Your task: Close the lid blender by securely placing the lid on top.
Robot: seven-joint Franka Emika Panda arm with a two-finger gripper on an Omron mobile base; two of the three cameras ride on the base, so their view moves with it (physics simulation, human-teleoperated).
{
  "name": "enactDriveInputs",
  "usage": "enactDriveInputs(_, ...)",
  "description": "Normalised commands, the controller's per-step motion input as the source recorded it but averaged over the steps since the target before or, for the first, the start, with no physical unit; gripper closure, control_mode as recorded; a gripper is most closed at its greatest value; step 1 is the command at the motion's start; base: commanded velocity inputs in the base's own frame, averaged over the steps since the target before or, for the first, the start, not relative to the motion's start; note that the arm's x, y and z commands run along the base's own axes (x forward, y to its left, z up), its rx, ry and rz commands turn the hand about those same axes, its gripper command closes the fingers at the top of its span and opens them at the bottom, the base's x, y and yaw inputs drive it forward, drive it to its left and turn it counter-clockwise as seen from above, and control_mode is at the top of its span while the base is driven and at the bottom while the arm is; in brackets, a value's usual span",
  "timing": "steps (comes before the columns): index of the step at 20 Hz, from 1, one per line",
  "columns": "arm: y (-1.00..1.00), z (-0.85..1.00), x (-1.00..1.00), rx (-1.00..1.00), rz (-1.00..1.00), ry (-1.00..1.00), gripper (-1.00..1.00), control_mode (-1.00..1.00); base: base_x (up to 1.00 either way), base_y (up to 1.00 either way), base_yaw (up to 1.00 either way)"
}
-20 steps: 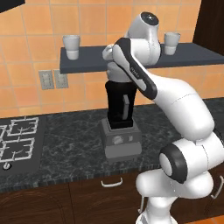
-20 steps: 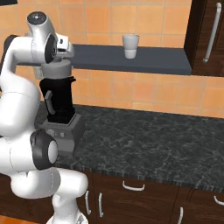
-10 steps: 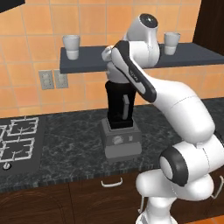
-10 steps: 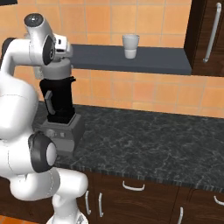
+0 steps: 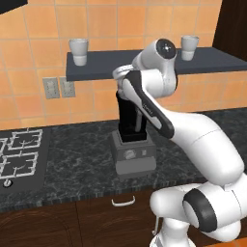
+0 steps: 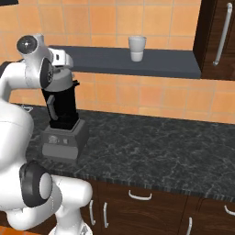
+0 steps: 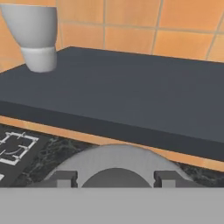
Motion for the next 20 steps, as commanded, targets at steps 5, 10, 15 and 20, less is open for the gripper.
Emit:
enactDriveInputs(5, 0.0, -0.04, 0.1, 0.0, 0.0, 0.0, 1.0, -1.0, 0.0, 0.0, 0.0)
enactDriveInputs(10, 0.0, -0.28, 0.0, 0.01, 0.0, 0.02, 1.0, -1.0, 0.0, 0.0, 0.0)
enactDriveInputs(15, -0.32, -0.59, -0.12, 0.14, 0.0, 0.0, 1.0, -1.0, 0.0, 0.0, 0.0)
enactDriveInputs(20, -0.07, -0.59, -0.01, 0.1, 0.0, 0.01, 1.0, -1.0, 0.0, 0.0, 0.0)
